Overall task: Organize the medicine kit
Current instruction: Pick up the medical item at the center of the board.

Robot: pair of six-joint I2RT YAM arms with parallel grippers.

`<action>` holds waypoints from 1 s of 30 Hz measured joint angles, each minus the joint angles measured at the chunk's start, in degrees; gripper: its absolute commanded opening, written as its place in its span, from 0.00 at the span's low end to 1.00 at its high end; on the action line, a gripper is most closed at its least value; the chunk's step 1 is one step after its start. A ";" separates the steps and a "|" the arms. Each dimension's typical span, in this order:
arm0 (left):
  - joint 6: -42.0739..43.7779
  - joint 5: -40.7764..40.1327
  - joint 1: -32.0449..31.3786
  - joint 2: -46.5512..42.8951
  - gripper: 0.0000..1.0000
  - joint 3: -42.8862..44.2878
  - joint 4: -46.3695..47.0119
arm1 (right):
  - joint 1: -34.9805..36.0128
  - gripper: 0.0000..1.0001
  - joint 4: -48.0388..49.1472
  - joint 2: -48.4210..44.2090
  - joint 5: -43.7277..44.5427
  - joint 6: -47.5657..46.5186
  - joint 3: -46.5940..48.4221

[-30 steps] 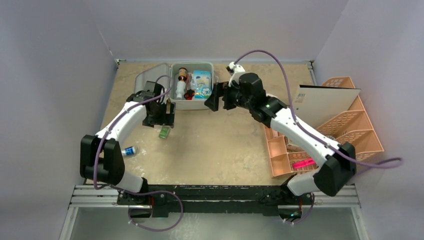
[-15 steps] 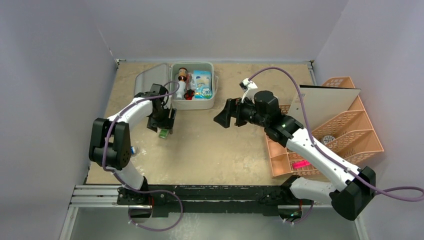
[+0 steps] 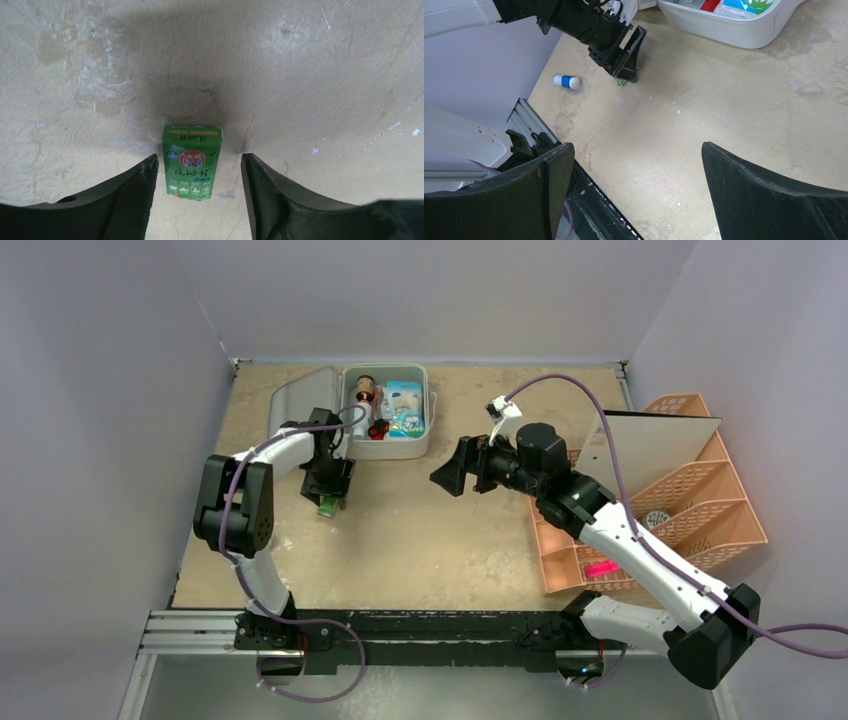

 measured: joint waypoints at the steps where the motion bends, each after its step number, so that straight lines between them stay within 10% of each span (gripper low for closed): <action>1: 0.04 0.07 0.00 0.46 0.54 0.26 0.00 | 0.00 0.99 0.00 0.00 0.02 0.00 0.00; 30: 2.14 4.59 -4.00 -3.21 0.35 12.00 -3.19 | 0.00 0.99 -2.49 -2.08 0.15 -0.92 -1.99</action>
